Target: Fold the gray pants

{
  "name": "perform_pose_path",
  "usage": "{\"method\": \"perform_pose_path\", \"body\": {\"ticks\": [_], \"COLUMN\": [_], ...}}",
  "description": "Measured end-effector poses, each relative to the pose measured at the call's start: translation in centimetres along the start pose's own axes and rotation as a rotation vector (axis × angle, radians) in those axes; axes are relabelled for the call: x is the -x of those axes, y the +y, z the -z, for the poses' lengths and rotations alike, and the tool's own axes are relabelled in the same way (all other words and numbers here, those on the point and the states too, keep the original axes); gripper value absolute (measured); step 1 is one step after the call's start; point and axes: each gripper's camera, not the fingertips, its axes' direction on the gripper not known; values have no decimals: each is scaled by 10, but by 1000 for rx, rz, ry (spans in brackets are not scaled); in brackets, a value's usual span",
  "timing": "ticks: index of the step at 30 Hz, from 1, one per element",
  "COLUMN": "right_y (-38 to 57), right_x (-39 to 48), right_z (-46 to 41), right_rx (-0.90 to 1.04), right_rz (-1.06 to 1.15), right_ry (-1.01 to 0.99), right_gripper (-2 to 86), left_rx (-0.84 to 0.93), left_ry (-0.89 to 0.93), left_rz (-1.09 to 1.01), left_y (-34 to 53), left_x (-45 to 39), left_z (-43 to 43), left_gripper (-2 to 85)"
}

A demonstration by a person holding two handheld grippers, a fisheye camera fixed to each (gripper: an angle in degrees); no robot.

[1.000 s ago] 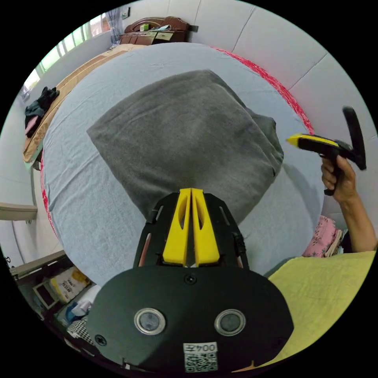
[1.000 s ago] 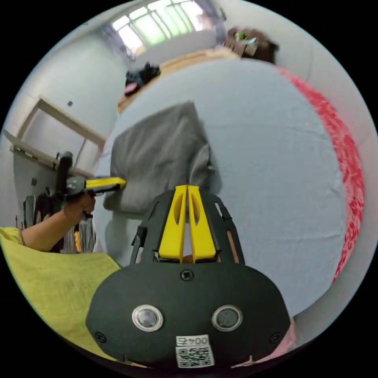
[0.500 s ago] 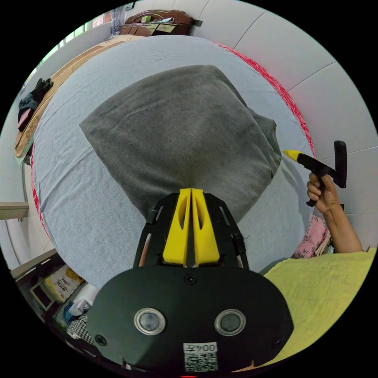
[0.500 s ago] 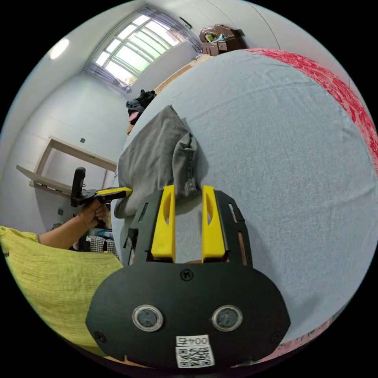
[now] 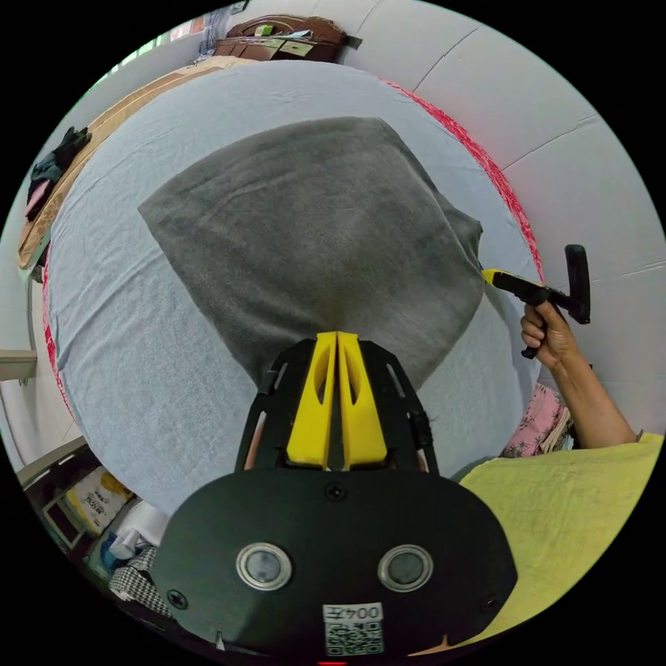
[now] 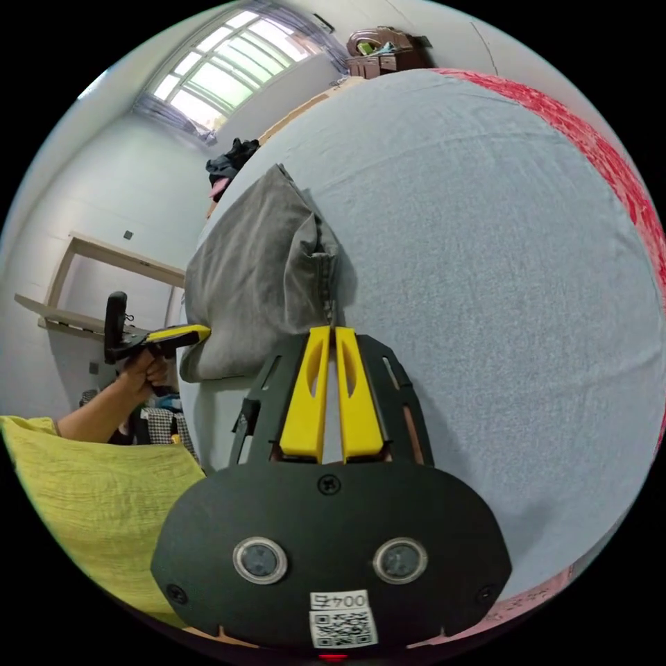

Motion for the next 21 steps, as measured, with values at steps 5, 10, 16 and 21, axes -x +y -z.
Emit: {"method": "perform_pose_path", "body": {"ticks": [5, 10, 16, 21], "right_y": [16, 41, 35, 17], "right_x": [-21, -38, -50, -56], "right_z": [29, 27, 14, 8], "right_rx": [-53, -27, -29, -23], "right_rz": [-101, -225, -314, -348], "right_ry": [-183, -411, -541, -562], "right_gripper": [82, 142, 142, 132], "left_rx": [-95, -207, -296, -344], "left_ry": [96, 349, 663, 777], "left_rz": [63, 301, 596, 677], "left_y": [17, 82, 153, 168], "left_x": [41, 102, 149, 168], "left_z": [38, 67, 54, 52], "left_gripper": [20, 73, 125, 140]}}
